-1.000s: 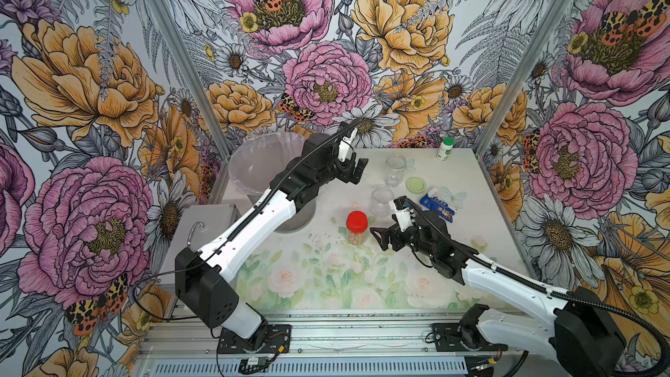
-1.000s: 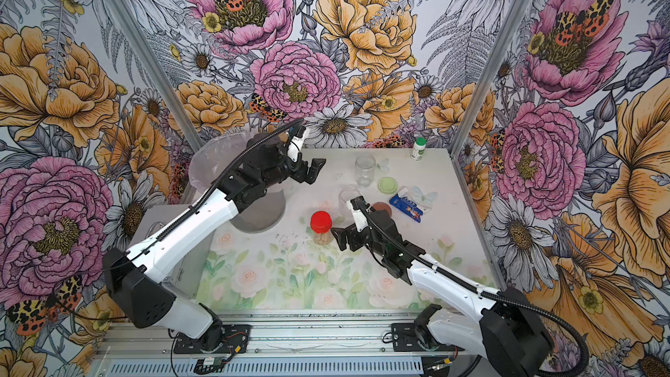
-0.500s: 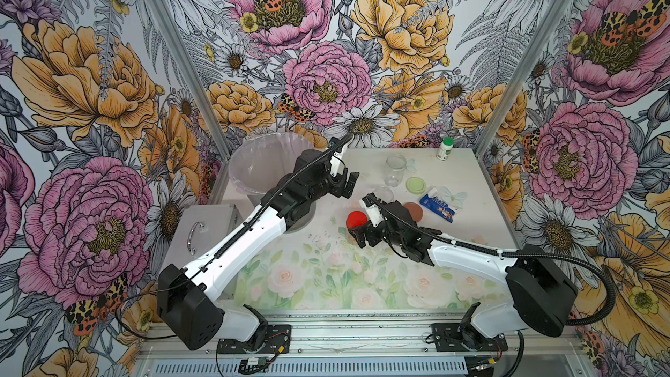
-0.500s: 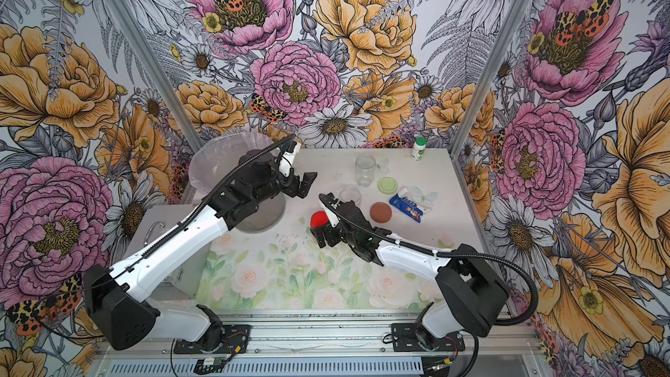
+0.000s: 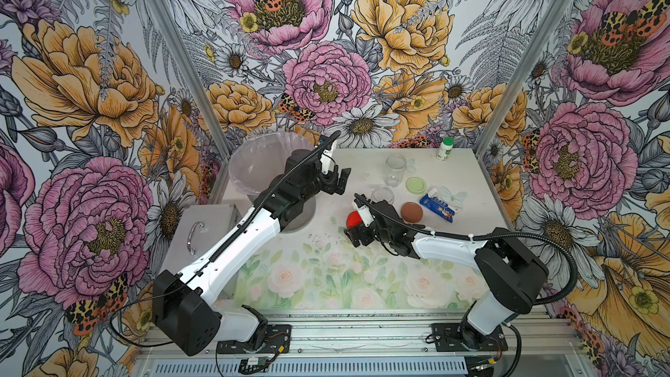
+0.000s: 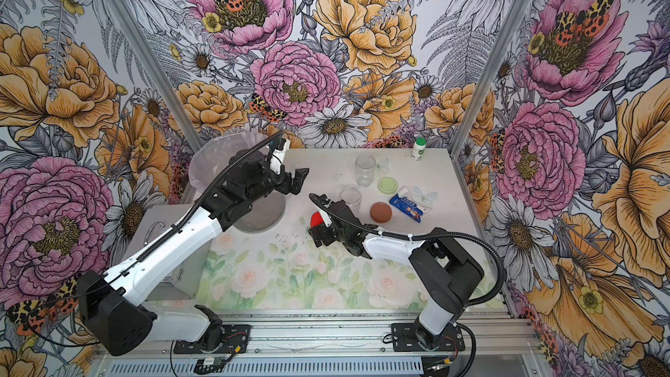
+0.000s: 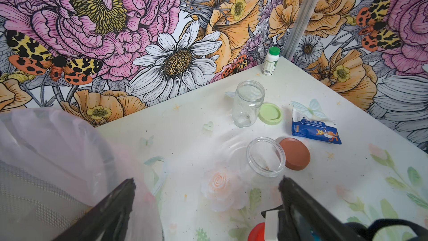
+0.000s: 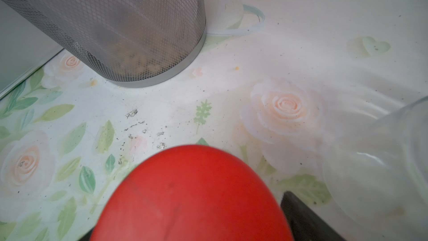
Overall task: Empty moldy peanuts from jars
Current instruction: Pick up the jar from the center of the board.
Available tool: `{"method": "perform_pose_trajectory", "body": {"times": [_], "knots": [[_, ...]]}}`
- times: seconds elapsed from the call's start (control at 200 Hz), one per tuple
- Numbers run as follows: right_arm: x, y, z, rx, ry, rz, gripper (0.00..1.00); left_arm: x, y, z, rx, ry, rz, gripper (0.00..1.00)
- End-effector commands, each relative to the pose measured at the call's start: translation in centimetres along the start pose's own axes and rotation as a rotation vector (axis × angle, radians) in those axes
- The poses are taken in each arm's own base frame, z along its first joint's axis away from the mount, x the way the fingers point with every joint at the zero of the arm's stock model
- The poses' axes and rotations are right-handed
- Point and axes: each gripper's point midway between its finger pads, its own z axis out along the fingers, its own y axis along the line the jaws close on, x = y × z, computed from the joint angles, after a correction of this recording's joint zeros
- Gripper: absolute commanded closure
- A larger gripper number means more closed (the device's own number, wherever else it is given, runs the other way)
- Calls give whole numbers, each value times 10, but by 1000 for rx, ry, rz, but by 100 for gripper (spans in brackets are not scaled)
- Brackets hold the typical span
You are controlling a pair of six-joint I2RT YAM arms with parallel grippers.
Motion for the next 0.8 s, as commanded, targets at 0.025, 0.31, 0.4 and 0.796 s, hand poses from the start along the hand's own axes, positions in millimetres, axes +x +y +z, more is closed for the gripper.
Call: {"method": "perform_pose_trajectory", "body": {"times": [0.025,0.31,0.4,0.796], "knots": [[-22,-1,3,14,-71,2,8,-8,5,-10,-3,-42,-23,1],[-20,-5,3,3,-74,34,33,0,17,-9,-33,-28,-47,1],[-23,-2,-4,-22,-78,53,38,1,15,-10,-23,-37,-47,1],[-77,13,-84,-105,-130,111,46,-7,1,-27,44,-83,-2,1]]}}
